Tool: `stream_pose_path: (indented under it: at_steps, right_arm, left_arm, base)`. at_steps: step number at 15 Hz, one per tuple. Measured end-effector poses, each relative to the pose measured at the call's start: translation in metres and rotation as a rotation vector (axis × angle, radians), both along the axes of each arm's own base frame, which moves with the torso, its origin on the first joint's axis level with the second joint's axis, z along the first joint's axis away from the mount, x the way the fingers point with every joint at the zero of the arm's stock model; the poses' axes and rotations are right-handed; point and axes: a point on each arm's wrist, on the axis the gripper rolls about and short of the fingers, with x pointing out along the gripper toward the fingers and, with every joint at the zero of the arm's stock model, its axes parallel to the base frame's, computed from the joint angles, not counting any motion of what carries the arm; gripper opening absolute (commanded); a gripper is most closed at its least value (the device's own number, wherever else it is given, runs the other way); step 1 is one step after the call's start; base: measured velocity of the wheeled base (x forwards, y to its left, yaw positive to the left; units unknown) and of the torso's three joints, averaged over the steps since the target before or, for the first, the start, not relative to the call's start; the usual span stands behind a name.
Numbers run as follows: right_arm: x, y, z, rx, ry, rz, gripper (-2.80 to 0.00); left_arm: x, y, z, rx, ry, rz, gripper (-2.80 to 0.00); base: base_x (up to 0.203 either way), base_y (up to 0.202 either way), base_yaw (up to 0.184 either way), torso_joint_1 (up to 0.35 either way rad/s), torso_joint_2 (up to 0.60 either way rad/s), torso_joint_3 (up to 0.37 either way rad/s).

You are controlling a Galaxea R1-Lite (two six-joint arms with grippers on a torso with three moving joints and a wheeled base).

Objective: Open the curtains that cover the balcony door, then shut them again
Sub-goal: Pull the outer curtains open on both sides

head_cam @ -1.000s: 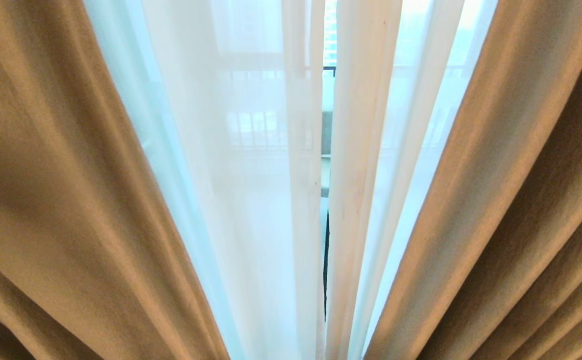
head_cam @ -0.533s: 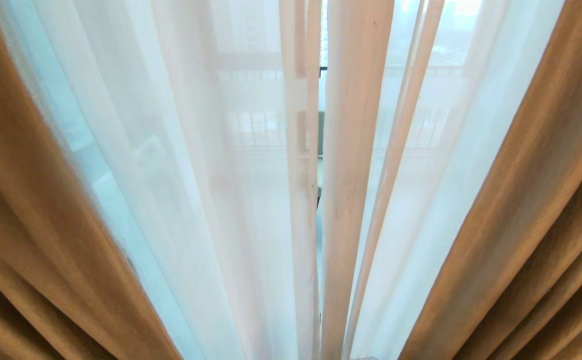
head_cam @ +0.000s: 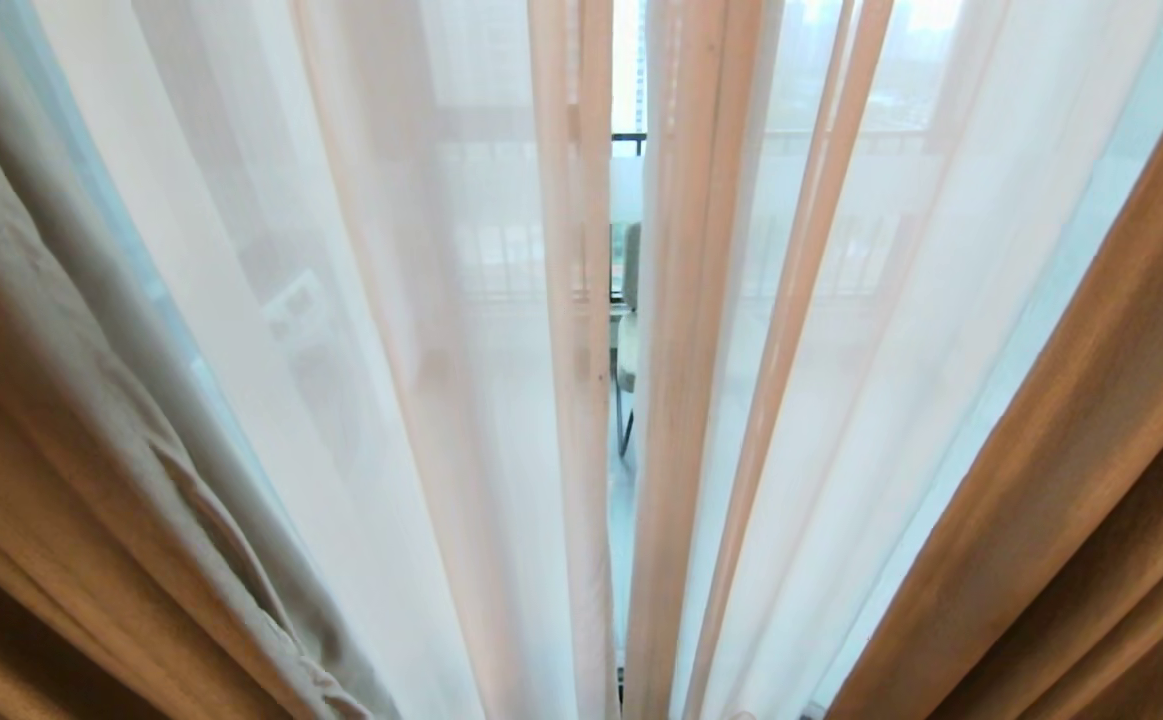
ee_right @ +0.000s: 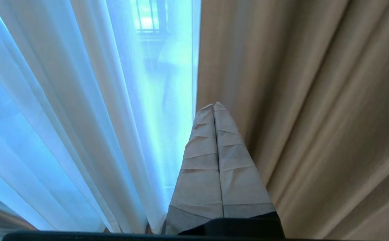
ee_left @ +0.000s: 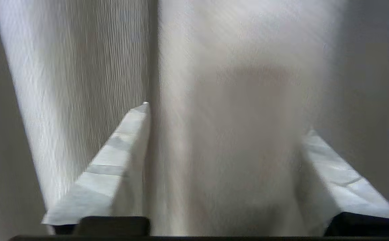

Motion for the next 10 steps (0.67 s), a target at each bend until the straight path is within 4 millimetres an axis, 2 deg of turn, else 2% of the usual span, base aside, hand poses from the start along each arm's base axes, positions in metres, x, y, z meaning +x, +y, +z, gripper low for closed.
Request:
stream_pose_path:
  at_steps: [7, 8, 10]
  right_arm:
    - [0.000, 0.000, 0.000, 0.000, 0.000, 0.000, -2.80]
    - [0.000, 0.000, 0.000, 0.000, 0.000, 0.000, -2.80]
    - [0.000, 0.000, 0.000, 0.000, 0.000, 0.000, -2.80]
  left_arm:
    - [-0.054, -0.053, -0.035, -0.043, 0.085, 0.013, 0.00]
    - [-0.063, -0.061, -0.040, -0.044, 0.092, 0.013, -2.80]
    - [-0.077, -0.075, -0.049, -0.045, 0.101, 0.007, -2.80]
  base:
    - [0.000, 0.000, 0.000, 0.000, 0.00, 0.000]
    - [0.000, 0.000, 0.000, 0.000, 0.00, 0.000]
    - [0.000, 0.000, 0.000, 0.000, 0.00, 0.000]
